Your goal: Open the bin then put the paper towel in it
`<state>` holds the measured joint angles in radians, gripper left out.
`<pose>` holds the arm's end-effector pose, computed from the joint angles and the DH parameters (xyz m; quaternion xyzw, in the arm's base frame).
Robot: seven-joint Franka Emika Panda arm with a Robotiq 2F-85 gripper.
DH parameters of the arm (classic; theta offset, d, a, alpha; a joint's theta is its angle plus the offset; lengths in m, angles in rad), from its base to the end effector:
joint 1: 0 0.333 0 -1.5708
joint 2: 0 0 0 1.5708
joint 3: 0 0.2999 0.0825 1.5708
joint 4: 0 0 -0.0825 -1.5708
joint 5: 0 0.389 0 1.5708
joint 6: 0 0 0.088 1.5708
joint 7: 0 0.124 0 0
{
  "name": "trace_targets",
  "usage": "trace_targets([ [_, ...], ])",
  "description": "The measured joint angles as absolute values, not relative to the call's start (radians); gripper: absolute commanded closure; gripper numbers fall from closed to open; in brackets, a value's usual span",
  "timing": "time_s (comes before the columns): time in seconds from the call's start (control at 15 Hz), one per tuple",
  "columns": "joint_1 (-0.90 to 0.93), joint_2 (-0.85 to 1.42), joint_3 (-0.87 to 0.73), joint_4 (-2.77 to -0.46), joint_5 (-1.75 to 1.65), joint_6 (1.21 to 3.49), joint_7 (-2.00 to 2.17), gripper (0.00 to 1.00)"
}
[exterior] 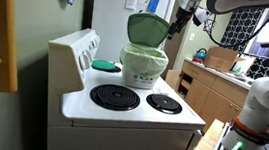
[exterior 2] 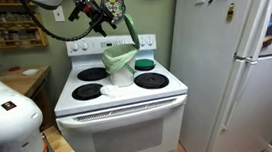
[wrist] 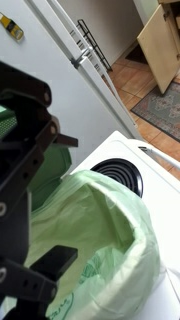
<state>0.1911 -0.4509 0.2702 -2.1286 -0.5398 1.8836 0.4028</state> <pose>0.4205 0.1764 0.5861 0.9414 0.0780 0.2095 0.2524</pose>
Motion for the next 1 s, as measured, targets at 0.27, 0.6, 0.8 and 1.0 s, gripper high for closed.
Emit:
trace_targets([
  [0.27, 0.192, -0.45, 0.273, -2.129, -0.49, 1.885, 0.359, 0.0],
  [0.6, 0.251, -0.483, 0.274, -2.17, -0.222, 1.789, 0.217, 0.0],
  [0.8, 0.263, -0.514, 0.27, -2.253, -0.153, 1.764, 0.159, 0.0],
  [1.0, 0.261, -0.514, 0.265, -2.35, -0.134, 1.78, 0.162, 0.0],
])
